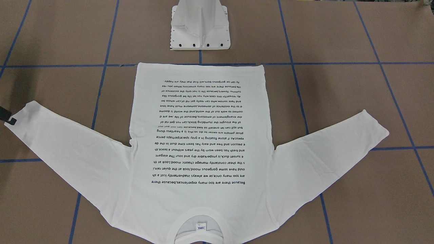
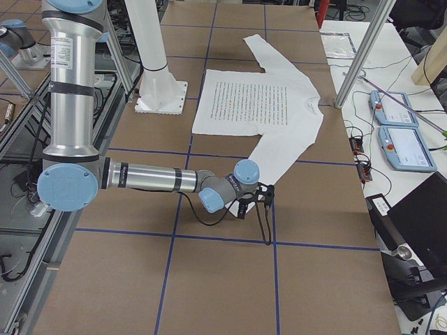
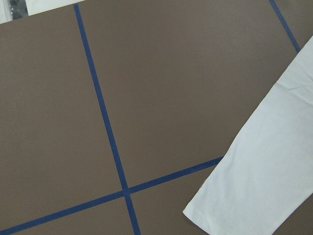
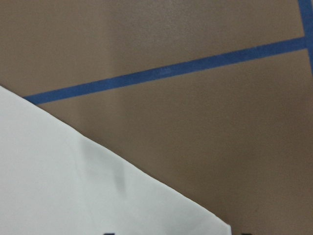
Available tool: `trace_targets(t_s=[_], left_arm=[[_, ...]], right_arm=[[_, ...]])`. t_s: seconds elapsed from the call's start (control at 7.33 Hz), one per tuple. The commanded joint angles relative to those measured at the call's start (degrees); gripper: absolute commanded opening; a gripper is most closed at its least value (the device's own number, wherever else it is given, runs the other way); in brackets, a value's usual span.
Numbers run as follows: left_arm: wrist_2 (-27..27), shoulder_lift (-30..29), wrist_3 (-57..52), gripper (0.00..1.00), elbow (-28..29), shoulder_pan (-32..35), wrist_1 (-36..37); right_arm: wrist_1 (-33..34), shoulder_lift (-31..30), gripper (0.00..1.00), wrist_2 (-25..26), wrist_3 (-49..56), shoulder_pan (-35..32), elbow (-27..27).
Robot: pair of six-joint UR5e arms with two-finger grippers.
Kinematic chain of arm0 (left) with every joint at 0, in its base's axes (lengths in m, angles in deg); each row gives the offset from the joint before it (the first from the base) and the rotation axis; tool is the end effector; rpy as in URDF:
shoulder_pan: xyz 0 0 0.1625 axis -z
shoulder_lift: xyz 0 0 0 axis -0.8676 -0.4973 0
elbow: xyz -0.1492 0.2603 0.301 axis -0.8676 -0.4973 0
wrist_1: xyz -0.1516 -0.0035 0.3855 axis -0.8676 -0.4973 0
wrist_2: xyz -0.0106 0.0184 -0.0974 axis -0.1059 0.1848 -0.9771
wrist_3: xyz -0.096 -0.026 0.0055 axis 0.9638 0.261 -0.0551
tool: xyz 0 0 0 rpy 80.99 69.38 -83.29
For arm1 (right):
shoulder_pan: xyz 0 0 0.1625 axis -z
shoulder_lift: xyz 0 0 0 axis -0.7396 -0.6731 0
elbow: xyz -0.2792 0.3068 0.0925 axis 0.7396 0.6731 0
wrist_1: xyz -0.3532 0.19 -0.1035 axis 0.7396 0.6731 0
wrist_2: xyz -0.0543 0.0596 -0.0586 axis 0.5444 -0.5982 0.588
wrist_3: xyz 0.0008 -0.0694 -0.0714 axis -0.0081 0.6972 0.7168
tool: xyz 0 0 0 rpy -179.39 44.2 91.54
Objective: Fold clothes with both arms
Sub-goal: 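Move the right gripper toward the sleeve cuff nearest it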
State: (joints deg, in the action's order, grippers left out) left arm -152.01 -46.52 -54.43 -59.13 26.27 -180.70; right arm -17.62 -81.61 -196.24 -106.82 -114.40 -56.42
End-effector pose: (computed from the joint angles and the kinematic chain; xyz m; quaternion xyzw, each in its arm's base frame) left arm -0.0280 -0.5255 0.5648 0.2034 0.3993 0.1007 0.8883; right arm -0.1296 -0.4638 0.6694 -0.0283 -0.4267 0.1083 0.8974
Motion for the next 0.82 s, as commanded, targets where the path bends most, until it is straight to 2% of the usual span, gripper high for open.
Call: trace_targets(t_s=[0.0,0.27,0.41,0.68], left_arm=[[0.2,0.3,0.2,0.99,0.2,-0.1,0.4],[0.2,0.3,0.1,0.99,0.3,-0.1,0.3],[0.2,0.3,0.1,0.99,0.2,-0.1,0.2],[0.2,0.4,0.2,0.99,0.1,-0.1,0.2]], right_arm=[[-0.2,-0.1,0.86,-0.2,-0.9,1.0,2.1],[-0.1,-0.1,0.80,0.1,-1.0,2.1,2.3],[-0.1,-0.1,0.64,0.0,-1.6,2.2,2.5],[-0.2,-0.2,0.15,0.0,-1.7,2.2,3.5]])
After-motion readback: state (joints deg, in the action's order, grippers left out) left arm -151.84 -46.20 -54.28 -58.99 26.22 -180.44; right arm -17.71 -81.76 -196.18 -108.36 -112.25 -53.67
